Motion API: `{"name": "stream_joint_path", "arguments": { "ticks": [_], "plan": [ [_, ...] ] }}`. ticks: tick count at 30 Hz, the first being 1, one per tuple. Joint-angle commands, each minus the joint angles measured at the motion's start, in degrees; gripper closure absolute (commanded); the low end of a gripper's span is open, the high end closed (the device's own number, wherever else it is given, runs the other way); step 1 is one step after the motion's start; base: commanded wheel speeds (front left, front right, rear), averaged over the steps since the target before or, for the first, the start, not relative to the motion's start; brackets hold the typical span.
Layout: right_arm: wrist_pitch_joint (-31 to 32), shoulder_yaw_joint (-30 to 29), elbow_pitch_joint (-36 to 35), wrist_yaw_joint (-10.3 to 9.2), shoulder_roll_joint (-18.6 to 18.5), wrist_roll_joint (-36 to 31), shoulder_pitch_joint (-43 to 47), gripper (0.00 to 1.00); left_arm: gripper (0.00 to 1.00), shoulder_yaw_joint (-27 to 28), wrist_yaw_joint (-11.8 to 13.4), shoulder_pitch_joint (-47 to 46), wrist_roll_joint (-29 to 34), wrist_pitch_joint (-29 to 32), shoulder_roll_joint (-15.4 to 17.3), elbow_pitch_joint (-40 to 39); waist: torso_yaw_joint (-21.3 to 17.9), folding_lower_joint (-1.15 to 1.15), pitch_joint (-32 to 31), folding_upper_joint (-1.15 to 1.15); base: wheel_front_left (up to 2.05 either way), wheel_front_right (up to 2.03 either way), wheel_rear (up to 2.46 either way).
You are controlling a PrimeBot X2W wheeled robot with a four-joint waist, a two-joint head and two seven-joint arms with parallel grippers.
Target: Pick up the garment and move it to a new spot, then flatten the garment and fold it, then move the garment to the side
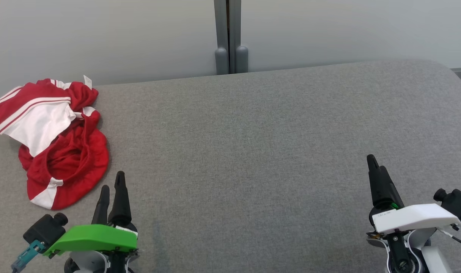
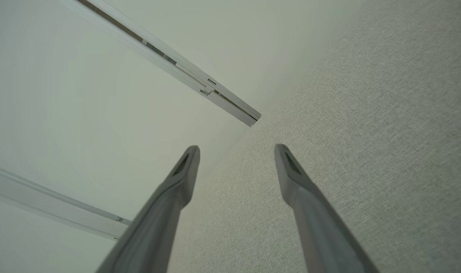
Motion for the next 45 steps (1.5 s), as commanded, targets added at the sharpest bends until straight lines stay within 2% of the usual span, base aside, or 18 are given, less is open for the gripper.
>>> {"name": "stream_joint_path", "arguments": {
  "ticks": [1, 7, 17, 27, 45],
  "plan": [
    [-0.65, 0.3, -1.1, 0.01, -0.31, -2.28, 0.11, 0.0, 0.0, -0.43, 0.29, -0.17, 2.92, -0.67, 0.41, -1.01, 0.01, 0.0, -0.02, 0.0, 0.0, 0.0, 0.0],
    [-1.78, 1.52, -1.41, 0.02, -0.35, -8.49, 0.28, 0.0, 0.0, -1.71, 1.07, 0.24, 10.74, -1.8, 0.48, -0.99, 0.03, 0.0, -0.08, 0.0, 0.0, 0.0, 0.0],
    [-3.47, 2.81, -1.06, 0.02, -0.41, -18.65, 0.5, 0.0, 0.0, -2.92, 2.2, 1.36, 19.03, -3.51, 0.52, -0.55, 0.08, 0.0, -0.28, 0.0, 0.0, 0.0, 0.0],
    [-5.04, 3.46, -0.23, 0.02, -0.46, -27.05, 0.55, 0.0, 0.0, -3.02, 3.0, 2.19, 25.2, -5.06, 0.58, 0.04, 0.16, 0.0, -0.55, 0.0, 0.0, 0.0, 0.0],
    [-7.49, 5.14, 1.34, 0.02, -0.55, -38.0, 0.62, 0.0, 0.0, -3.46, 2.99, 2.96, 34.13, -7.52, 0.67, 1.62, 0.3, 0.0, -0.94, 0.0, 0.0, 0.0, 0.0]
  ]
}}
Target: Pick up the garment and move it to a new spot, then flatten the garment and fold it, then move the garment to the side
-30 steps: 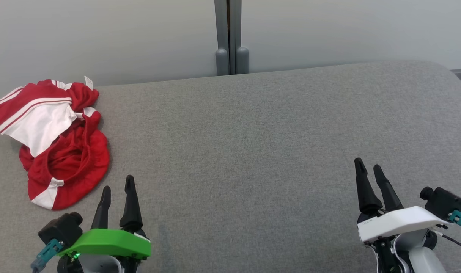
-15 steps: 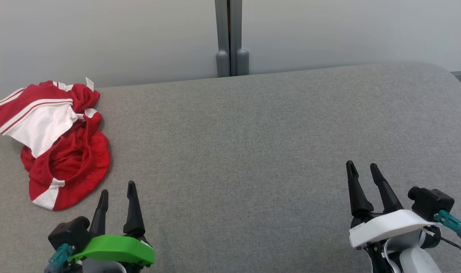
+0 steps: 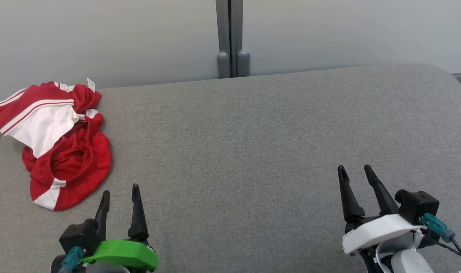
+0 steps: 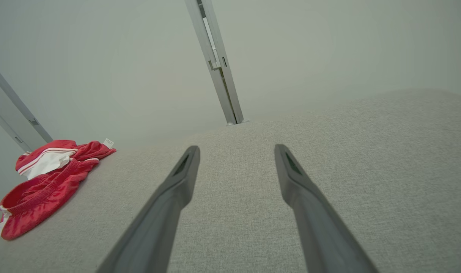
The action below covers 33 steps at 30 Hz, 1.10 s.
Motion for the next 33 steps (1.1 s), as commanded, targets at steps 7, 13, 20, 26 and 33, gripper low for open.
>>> {"name": "stream_joint_path", "arguments": {
  "ticks": [7, 13, 20, 26, 33],
  "plan": [
    [-1.39, 0.35, 0.53, 0.01, -0.33, -4.77, -0.22, 0.0, 0.0, -0.24, 0.4, 0.64, 2.92, -1.31, 0.47, 0.6, 0.03, 0.0, -0.12, 0.0, 0.0, 0.0, 0.0],
    [-2.1, 0.55, 0.88, 0.02, -0.35, -7.91, -0.28, 0.0, 0.0, -0.76, 0.69, 0.62, 4.19, -2.08, 0.48, 1.05, 0.06, 0.0, -0.16, 0.0, 0.0, 0.0, 0.0],
    [-2.78, 0.8, 0.97, 0.02, -0.37, -10.9, -0.24, 0.0, 0.0, -1.33, 1.03, 0.91, 6.48, -2.79, 0.51, 1.75, 0.13, 0.0, -0.18, 0.0, 0.0, 0.0, 0.0],
    [-3.44, 0.9, 0.85, 0.01, -0.39, -13.31, -0.22, 0.0, 0.0, -1.58, 1.31, 0.84, 7.83, -3.48, 0.52, 2.2, 0.2, 0.0, -0.2, 0.0, 0.0, 0.0, 0.0],
    [-4.18, 0.97, 0.84, 0.01, -0.41, -16.34, -0.14, 0.0, 0.0, -1.94, 1.67, 1.09, 10.47, -4.1, 0.55, 2.73, 0.21, 0.0, -0.17, 0.0, 0.0, 0.0, 0.0]
  ]
}}
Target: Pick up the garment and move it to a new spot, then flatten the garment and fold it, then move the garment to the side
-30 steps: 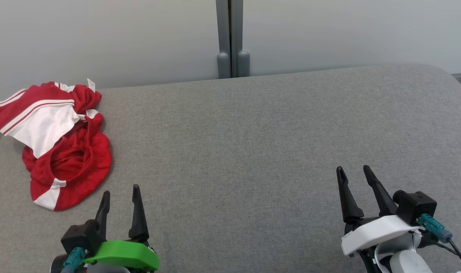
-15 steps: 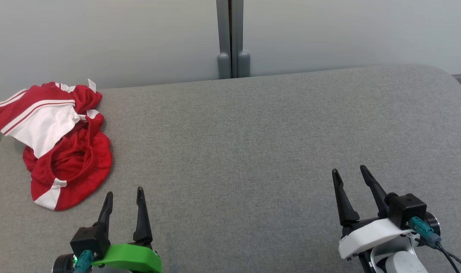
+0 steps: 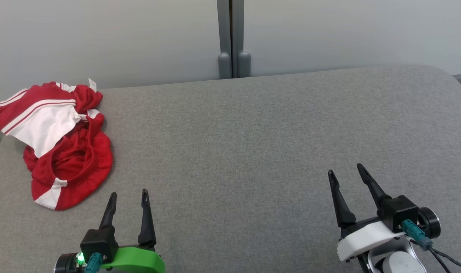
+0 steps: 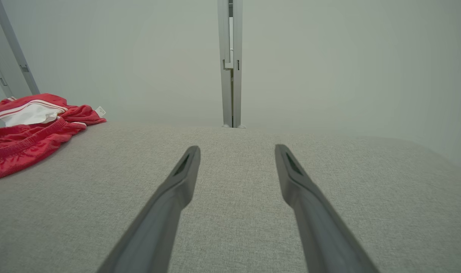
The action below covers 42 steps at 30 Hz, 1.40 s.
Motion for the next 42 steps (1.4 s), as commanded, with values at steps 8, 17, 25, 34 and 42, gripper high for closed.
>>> {"name": "stream_joint_path", "arguments": {
  "ticks": [8, 17, 25, 34, 42],
  "plan": [
    [-0.75, 0.03, -0.23, 0.0, -0.26, -2.18, -0.14, 0.0, 0.0, -0.17, 0.4, 0.78, 1.92, -0.59, 0.41, 0.37, 0.12, 0.0, 0.09, 0.0, 0.0, 0.0, 0.0],
    [-0.74, -0.17, -0.41, 0.0, -0.25, -1.9, 0.0, 0.0, 0.0, -0.24, 0.53, 0.72, 1.35, -0.52, 0.41, 0.42, 0.48, 0.0, 0.25, 0.0, 0.0, 0.0, 0.0],
    [-0.74, -0.29, -0.49, 0.0, -0.25, -0.87, 0.05, 0.0, 0.0, -0.25, 0.29, 0.68, 1.13, -0.52, 0.41, 0.43, 0.85, 0.0, 0.42, 0.0, 0.0, 0.0, 0.0],
    [-0.74, -1.2, -1.02, 0.0, -0.23, -0.92, 0.88, 0.0, 0.0, -1.06, 0.15, -0.6, 1.32, -0.52, 0.4, 0.62, 4.72, 0.0, 0.79, 0.0, 0.0, 0.0, 0.0],
    [-0.74, -0.54, -1.68, 0.0, -0.23, -0.08, 0.72, 0.0, 0.0, -0.34, -0.02, -1.54, 2.11, -0.52, 0.39, 0.68, 17.58, 0.0, 1.74, 0.0, 0.0, 0.0, 0.0]
  ]
}}
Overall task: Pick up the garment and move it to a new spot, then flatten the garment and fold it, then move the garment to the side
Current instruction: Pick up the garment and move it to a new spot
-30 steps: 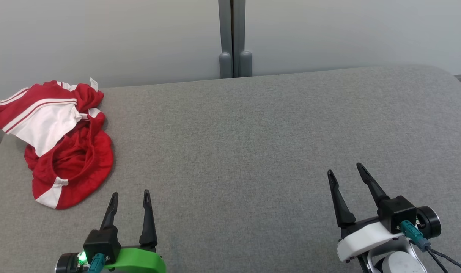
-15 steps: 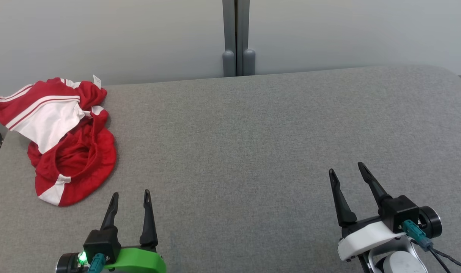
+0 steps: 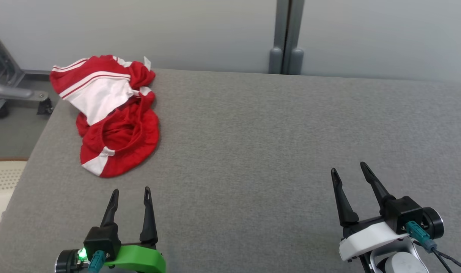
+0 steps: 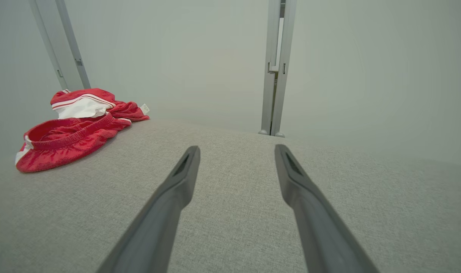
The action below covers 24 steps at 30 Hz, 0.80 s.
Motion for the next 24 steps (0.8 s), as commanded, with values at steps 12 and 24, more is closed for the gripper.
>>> {"name": "stream_joint_path", "arguments": {
  "ticks": [12, 24],
  "plan": [
    [-0.18, 4.21, 1.06, -0.02, -0.21, 0.46, -2.15, 0.0, 0.0, 3.0, 0.71, 1.72, -0.84, -0.04, 0.3, -1.95, 19.9, 0.0, 0.97, 0.0, 0.0, 0.0, 0.0],
    [-0.18, 2.8, 0.57, -0.02, -0.21, -0.97, -2.29, 0.0, 0.0, 3.09, -0.05, -0.29, 0.02, -0.04, 0.77, -2.55, 19.8, 0.0, 3.25, 0.0, 0.0, 0.0, 0.0]
  ]
}}
